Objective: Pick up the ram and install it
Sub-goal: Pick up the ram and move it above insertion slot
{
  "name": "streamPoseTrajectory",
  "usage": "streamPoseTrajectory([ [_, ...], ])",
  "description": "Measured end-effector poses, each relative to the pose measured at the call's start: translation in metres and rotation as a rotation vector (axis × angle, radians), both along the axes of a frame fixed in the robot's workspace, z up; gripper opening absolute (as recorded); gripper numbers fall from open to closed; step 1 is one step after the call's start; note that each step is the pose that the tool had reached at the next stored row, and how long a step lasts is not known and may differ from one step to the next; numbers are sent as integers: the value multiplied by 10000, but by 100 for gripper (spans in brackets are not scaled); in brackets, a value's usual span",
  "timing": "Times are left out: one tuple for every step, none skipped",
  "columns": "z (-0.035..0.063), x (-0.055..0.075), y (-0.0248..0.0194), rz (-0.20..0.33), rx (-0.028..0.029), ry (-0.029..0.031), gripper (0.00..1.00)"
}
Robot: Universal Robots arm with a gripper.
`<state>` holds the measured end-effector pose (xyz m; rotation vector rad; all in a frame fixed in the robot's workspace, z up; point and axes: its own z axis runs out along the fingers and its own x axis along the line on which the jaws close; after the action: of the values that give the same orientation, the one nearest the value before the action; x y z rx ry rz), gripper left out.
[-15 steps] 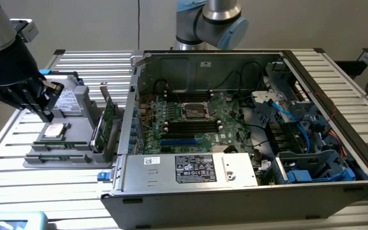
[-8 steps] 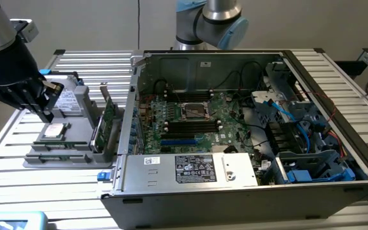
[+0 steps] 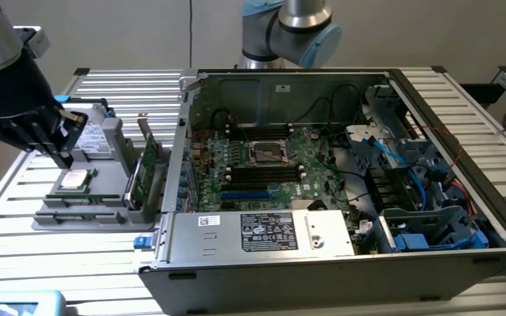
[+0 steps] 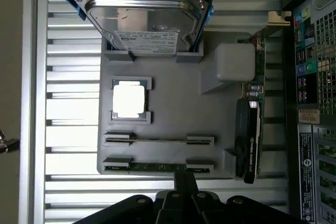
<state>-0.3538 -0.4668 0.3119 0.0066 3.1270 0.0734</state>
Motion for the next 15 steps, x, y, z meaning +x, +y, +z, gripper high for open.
streamPoseTrajectory([
  [0, 0, 0, 156, 5, 0, 11],
  [0, 0, 0, 343, 19, 1, 11],
  [-1, 0, 0, 514, 37, 0, 11],
  [-2, 0, 0, 694, 57, -1, 11],
  [-2, 0, 0, 873, 77, 0, 11],
  [-2, 0, 0, 1059, 77, 0, 11],
  [-3, -1, 0, 1237, 77, 0, 11],
  [-2, 0, 0, 1423, 77, 2, 11],
  [-2, 0, 0, 1615, 76, 3, 11],
  [-2, 0, 0, 1794, 76, 4, 11],
  [-3, 0, 0, 1975, 77, 4, 11],
  [-3, 0, 0, 2159, 77, 4, 11],
  [-3, 0, 0, 2334, 76, 5, 11],
  [-3, 0, 0, 2508, 77, 6, 11],
  [-3, 0, 0, 2699, 77, 7, 11],
])
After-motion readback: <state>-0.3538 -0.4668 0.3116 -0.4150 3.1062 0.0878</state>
